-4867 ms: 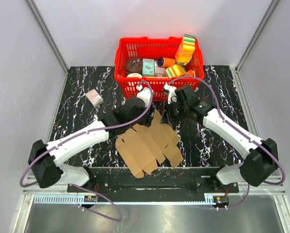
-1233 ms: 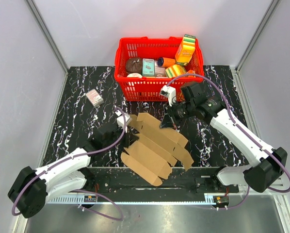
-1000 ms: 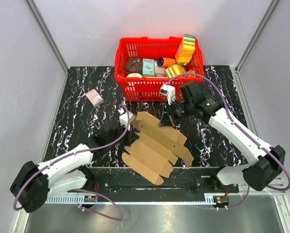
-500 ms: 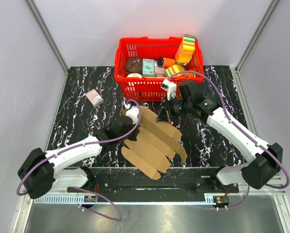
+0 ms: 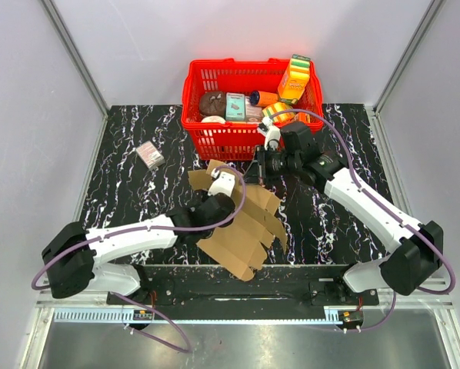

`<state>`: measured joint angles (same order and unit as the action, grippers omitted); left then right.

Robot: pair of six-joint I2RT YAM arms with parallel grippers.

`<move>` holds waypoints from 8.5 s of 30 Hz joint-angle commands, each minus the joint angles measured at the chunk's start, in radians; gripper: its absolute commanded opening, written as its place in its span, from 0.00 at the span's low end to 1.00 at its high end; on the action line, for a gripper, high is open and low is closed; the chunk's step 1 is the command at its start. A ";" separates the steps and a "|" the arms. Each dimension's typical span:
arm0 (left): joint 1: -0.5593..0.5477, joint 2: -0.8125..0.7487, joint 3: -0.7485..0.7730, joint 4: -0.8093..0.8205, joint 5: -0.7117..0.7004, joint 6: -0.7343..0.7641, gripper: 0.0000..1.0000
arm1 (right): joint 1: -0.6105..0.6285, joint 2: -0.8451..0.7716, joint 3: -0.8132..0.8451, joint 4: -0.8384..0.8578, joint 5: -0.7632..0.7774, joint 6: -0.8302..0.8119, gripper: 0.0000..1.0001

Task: Fold the paper box

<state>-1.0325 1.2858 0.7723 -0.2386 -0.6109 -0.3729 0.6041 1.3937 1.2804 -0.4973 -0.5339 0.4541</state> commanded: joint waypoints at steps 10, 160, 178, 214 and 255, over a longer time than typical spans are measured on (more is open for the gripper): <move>-0.166 0.115 0.159 -0.067 -0.464 -0.175 0.00 | 0.008 0.037 -0.010 0.092 -0.008 0.098 0.00; 0.385 -0.370 -0.375 0.601 0.391 -0.041 0.63 | 0.436 -0.173 -0.984 1.272 0.831 -1.399 0.00; 0.391 -0.131 -0.239 0.611 0.638 0.038 0.41 | 0.444 -0.173 -0.980 1.280 0.822 -1.365 0.00; 0.288 0.049 -0.165 0.607 0.697 0.009 0.11 | 0.450 -0.151 -0.975 1.293 0.830 -1.353 0.00; 0.511 0.033 0.006 0.212 0.764 0.391 0.54 | 0.451 -0.142 -0.960 1.244 0.801 -1.329 0.00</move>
<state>-0.5354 1.3117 0.7940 -0.0746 0.0845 0.0078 1.0428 1.2427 0.2989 0.7124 0.2733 -0.8932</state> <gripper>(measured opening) 0.561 0.011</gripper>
